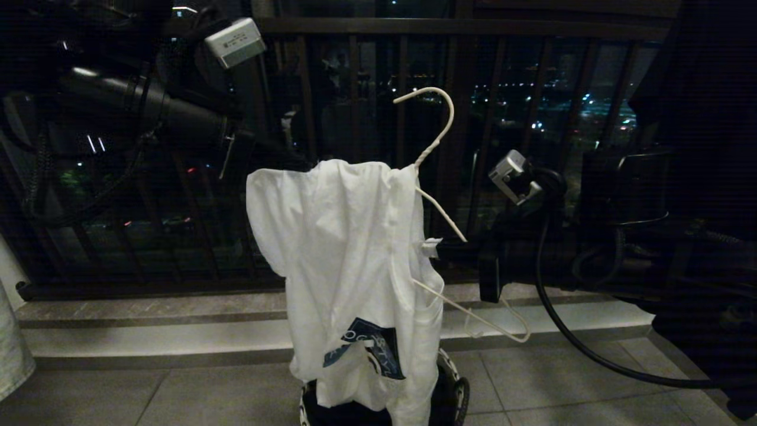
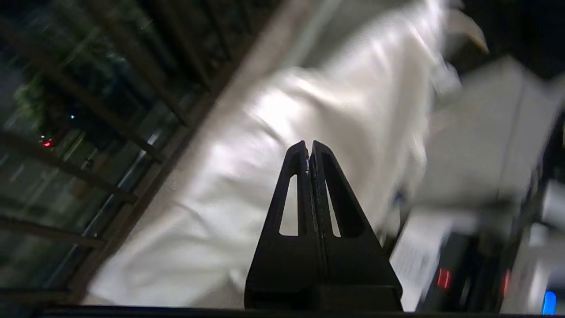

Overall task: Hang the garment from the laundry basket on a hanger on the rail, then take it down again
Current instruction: Hang the clothes on the clothes rack

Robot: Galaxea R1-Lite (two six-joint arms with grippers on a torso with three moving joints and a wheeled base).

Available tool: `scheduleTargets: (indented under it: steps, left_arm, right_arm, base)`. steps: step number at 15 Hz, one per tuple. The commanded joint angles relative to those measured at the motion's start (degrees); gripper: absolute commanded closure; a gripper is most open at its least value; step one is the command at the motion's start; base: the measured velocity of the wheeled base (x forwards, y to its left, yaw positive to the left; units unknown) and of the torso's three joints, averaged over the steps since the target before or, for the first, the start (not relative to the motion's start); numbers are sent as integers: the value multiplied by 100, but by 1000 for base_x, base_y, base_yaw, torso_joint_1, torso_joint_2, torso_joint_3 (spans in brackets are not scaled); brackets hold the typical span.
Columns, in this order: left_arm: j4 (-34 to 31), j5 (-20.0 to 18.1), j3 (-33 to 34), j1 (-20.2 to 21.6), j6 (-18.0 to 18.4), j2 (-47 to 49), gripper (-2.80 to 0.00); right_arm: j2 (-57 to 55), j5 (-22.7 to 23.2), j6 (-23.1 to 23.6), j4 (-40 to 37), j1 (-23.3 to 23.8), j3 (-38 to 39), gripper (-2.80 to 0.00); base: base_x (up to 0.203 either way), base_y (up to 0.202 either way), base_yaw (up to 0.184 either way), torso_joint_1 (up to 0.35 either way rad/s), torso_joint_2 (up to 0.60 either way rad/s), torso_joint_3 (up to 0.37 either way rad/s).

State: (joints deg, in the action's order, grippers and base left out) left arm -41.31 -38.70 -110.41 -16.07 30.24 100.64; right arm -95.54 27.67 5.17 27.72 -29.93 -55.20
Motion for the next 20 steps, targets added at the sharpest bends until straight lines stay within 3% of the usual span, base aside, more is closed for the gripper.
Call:
scheduleTargets:
  steps: [1,3,4,9,11,20]
  left_arm:
    - [-98,-192,-24,-71,297,79,0]
    - [-98,-347,-23,-78,481,63,0]
    - [-105,-356,-24,-110,661,76,-280]
    - [-113,-363,-18,-190,1210,160,-280]
    - [-381,-403,-7,-314,1250,141,-280]
    - [-376,-437,-7,-731,1309,501,-280]
  right_arm:
    - [-44,28,37,5,-4,20,0]
    - [-44,91,112,-23,-4,36,0]
    - [-44,106,186,-82,-4,36,0]
    - [-44,190,348,-152,3,41,0]
    - [-44,195,439,-153,21,71,0]
    - [9,195,1127,-162,84,361,0]
  base:
    - [0,0,0,0,0,0]
    - [0,0,0,0,0,0]
    - [0,0,0,0,0,0]
    - [0,0,0,0,0,0]
    - [0,0,0,0,0,0]
    - [0,0,0,0,0,0]
